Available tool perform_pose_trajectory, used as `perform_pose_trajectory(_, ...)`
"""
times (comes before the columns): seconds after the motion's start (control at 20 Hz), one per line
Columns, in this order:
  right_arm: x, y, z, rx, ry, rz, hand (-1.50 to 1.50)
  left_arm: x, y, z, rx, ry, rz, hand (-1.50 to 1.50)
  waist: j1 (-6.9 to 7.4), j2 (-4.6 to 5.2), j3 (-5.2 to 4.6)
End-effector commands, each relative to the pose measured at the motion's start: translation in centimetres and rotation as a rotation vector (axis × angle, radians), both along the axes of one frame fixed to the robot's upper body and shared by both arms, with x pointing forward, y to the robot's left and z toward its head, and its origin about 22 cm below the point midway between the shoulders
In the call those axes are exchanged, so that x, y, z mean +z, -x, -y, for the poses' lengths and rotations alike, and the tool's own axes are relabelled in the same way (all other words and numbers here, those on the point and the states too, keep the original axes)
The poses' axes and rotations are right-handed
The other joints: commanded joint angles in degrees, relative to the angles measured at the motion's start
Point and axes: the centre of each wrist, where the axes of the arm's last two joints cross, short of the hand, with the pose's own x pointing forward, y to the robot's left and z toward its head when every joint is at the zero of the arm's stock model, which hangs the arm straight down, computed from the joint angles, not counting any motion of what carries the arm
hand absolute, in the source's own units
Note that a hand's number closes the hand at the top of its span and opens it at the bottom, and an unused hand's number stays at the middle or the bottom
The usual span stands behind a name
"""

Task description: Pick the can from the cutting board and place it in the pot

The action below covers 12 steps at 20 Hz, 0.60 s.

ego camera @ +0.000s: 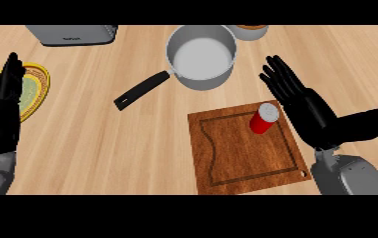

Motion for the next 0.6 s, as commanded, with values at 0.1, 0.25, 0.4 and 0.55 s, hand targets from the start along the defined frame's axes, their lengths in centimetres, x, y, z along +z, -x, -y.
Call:
perform_pose_trajectory(0.1, 1.7, -0.8, 8.3, -0.292, 0.111, 0.148, 1.5, 1.1, -1.1, 1.6, -0.039, 0.172, -0.031, 0.0, 0.53, 2.41, -1.01)
perform_pose_trajectory(0.25, 0.8, -1.3, 13.2, -0.551, 0.216, 0.202, 1.5, 0.1, -0.8, 4.6, -0.094, 0.358, -0.081, 0.0, 0.86, 3.01, -0.9)
perform_pose_trajectory(0.4, -1.2, 0.1, 16.4, -0.698, 0.587, 0.174, -1.5, -0.4, -0.3, 5.0, -0.138, 0.414, -0.137, 0.0, 1.75, 3.32, -0.89)
perform_pose_trajectory(0.55, -6.0, 0.5, 15.5, -0.703, 0.505, 0.306, -1.5, 0.2, -1.6, 6.1, -0.148, 0.443, -0.145, 0.0, 2.02, 2.97, -0.85)
